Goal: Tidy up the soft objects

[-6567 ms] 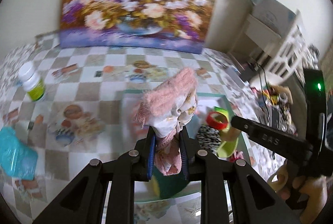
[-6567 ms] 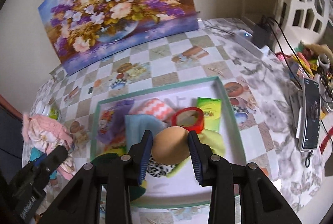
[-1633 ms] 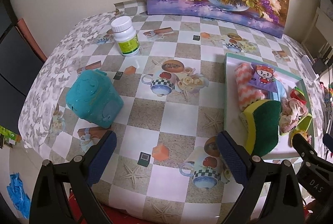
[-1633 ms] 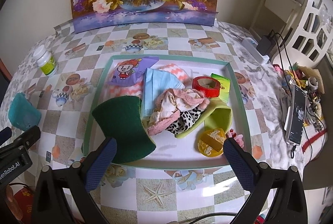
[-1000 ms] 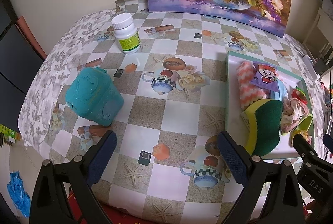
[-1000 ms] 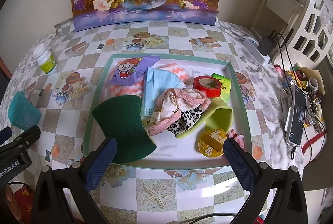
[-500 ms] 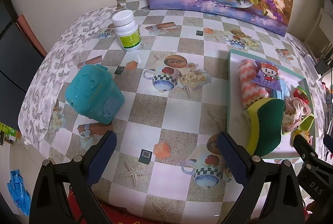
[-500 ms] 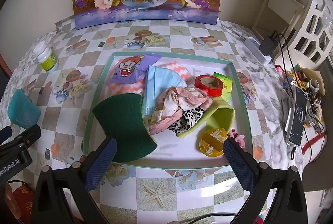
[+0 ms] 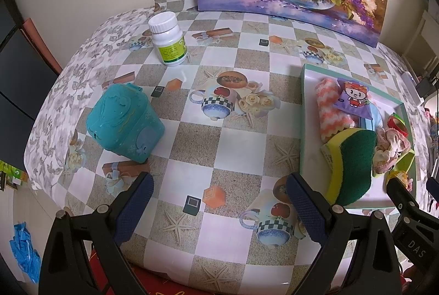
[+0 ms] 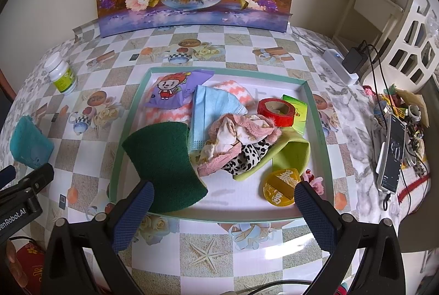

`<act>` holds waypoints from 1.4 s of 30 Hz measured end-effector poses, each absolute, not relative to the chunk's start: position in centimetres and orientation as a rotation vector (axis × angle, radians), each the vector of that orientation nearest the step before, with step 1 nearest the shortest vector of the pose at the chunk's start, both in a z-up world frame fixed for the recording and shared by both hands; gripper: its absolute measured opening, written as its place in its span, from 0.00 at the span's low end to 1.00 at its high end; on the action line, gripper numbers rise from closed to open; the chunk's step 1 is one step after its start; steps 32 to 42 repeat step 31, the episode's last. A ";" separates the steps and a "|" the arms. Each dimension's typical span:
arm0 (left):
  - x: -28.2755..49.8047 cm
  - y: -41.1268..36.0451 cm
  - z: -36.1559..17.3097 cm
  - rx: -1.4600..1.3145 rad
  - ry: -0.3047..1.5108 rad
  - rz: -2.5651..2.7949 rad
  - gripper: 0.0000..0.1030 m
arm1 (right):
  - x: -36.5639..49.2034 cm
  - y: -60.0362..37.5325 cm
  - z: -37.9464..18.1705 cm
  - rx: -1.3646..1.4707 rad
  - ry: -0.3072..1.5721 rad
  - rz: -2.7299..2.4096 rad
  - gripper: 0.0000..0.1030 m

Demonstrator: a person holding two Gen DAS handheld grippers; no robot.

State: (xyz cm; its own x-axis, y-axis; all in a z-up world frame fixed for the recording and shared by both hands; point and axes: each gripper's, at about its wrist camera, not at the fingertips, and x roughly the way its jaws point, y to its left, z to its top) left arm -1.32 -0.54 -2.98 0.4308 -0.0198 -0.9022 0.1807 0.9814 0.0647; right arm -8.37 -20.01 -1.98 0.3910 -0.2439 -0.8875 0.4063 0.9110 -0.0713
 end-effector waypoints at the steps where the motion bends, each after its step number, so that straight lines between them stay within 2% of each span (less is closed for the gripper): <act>1: -1.3 -0.6 -3.0 0.160 1.121 -0.122 0.94 | -8.3 -20.0 -2.0 0.167 1.095 -0.416 1.00; 42: -1.4 -0.8 -2.8 0.165 1.110 -0.119 0.94 | -8.3 -19.9 -2.2 0.163 1.101 -0.411 1.00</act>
